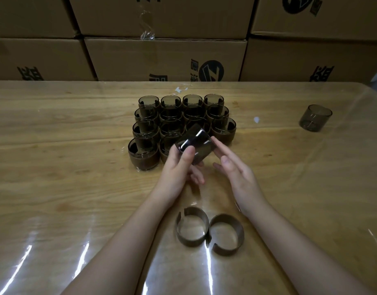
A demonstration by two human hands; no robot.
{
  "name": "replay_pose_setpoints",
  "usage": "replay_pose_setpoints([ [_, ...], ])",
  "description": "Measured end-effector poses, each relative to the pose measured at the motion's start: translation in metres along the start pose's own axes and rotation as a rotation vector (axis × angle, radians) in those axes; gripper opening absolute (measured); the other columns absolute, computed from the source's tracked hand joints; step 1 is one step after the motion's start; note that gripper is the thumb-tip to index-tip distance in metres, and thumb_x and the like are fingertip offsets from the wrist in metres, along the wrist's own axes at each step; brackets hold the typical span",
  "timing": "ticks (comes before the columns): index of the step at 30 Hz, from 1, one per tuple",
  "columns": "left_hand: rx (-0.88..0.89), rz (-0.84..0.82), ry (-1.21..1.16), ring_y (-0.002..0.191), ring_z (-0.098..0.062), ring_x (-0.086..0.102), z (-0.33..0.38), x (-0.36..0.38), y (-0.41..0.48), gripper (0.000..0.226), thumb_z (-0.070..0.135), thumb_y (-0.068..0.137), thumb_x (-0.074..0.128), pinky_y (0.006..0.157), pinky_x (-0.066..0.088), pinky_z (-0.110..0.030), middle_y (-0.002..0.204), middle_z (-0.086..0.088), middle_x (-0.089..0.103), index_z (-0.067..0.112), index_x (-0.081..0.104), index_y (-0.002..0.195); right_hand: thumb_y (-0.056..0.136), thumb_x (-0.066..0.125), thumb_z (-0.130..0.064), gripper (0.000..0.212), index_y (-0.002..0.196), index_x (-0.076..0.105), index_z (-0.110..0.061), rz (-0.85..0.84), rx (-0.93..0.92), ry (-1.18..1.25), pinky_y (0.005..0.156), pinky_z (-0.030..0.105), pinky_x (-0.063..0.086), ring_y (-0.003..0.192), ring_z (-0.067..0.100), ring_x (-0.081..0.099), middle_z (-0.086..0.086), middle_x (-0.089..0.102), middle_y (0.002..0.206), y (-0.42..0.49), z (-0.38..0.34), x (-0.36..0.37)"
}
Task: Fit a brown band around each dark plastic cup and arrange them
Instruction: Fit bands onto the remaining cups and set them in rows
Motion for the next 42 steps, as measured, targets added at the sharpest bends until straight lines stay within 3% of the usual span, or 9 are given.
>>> replay_pose_setpoints([
  [4,0.069,0.047,0.064,0.046,-0.016,0.061,0.002,-0.001,-0.001,0.042,0.046,0.090,0.055,0.046,0.048,-0.023,0.081,-0.004,0.062,0.018,0.039,0.116,0.088,0.050,-0.050,0.054,0.138,0.051,-0.027,0.036,-0.020,0.002,0.114,0.049,0.033,0.135,0.003,0.042,-0.016,0.053,0.140,0.000,-0.001,-0.002],
  [8,0.099,0.040,0.140,0.045,-0.019,0.062,0.000,0.001,-0.001,0.052,0.032,0.083,0.055,0.041,0.048,-0.022,0.092,-0.012,0.064,0.018,0.032,0.127,0.090,0.050,-0.048,0.049,0.132,0.058,-0.024,0.119,-0.041,0.010,0.111,0.049,0.037,0.131,0.006,0.047,-0.013,0.059,0.134,-0.001,0.000,-0.008],
  [15,0.067,0.087,0.284,0.046,-0.023,0.065,-0.003,-0.005,-0.002,0.040,0.056,0.079,0.055,0.041,0.046,-0.022,0.075,-0.003,0.070,0.033,0.042,0.110,0.096,0.044,-0.048,0.031,0.112,0.069,-0.040,0.291,-0.105,-0.107,0.100,0.043,0.050,0.118,0.002,0.058,-0.020,0.067,0.117,-0.007,-0.002,-0.019],
  [20,0.074,0.106,0.395,0.043,-0.020,0.064,-0.005,-0.007,-0.002,0.051,0.065,0.072,0.060,0.041,0.046,-0.023,0.072,0.002,0.071,0.043,0.039,0.112,0.099,0.043,-0.036,0.032,0.119,0.067,-0.028,0.325,-0.242,-0.170,0.099,0.026,0.048,0.118,0.003,0.059,-0.019,0.067,0.119,-0.012,-0.014,-0.017],
  [24,0.075,0.127,0.454,0.042,-0.018,0.063,-0.005,-0.010,-0.003,0.046,0.072,0.066,0.061,0.041,0.048,-0.030,0.070,0.012,0.069,0.056,0.037,0.103,0.099,0.043,-0.029,0.030,0.120,0.064,-0.024,0.345,-0.285,-0.220,0.098,0.030,0.050,0.117,0.001,0.059,-0.018,0.065,0.119,-0.014,-0.020,-0.017],
  [27,0.070,0.119,0.503,0.043,-0.015,0.062,-0.005,-0.009,-0.003,0.055,0.073,0.062,0.062,0.045,0.047,-0.029,0.069,0.019,0.066,0.052,0.039,0.107,0.099,0.042,-0.027,0.032,0.123,0.063,-0.018,0.344,-0.303,-0.264,0.098,0.022,0.048,0.118,-0.002,0.057,-0.017,0.063,0.122,-0.015,-0.024,-0.016],
  [32,0.087,0.079,0.528,0.057,-0.003,0.060,-0.005,-0.006,-0.003,0.070,0.073,0.060,0.064,0.060,0.051,-0.033,0.084,0.011,0.069,0.041,0.043,0.119,0.099,0.045,-0.022,0.034,0.128,0.060,-0.014,0.298,-0.272,-0.309,0.101,0.010,0.038,0.124,-0.005,0.051,-0.015,0.058,0.129,-0.014,-0.025,-0.013],
  [38,0.116,0.029,0.433,0.051,-0.004,0.062,0.000,-0.001,-0.006,0.054,0.058,0.067,0.073,0.049,0.047,-0.019,0.086,0.010,0.070,0.047,0.044,0.112,0.096,0.047,-0.018,0.040,0.136,0.050,-0.025,0.214,-0.213,-0.300,0.106,0.016,0.037,0.131,-0.003,0.043,-0.013,0.052,0.140,-0.010,-0.023,-0.007],
  [42,0.131,-0.012,0.395,0.055,0.002,0.061,0.004,0.002,-0.007,0.054,0.055,0.066,0.074,0.051,0.046,-0.013,0.085,0.008,0.068,0.044,0.047,0.112,0.095,0.044,-0.038,0.045,0.140,0.042,-0.035,0.133,-0.147,-0.265,0.108,0.022,0.036,0.134,-0.004,0.039,-0.019,0.045,0.145,-0.007,-0.015,-0.005],
])
Point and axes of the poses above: each hand's wrist, its own y-axis towards the middle knuckle, its own x-axis out of the palm, z = x × y, the point moved 6 cm from there along y, towards the middle knuckle
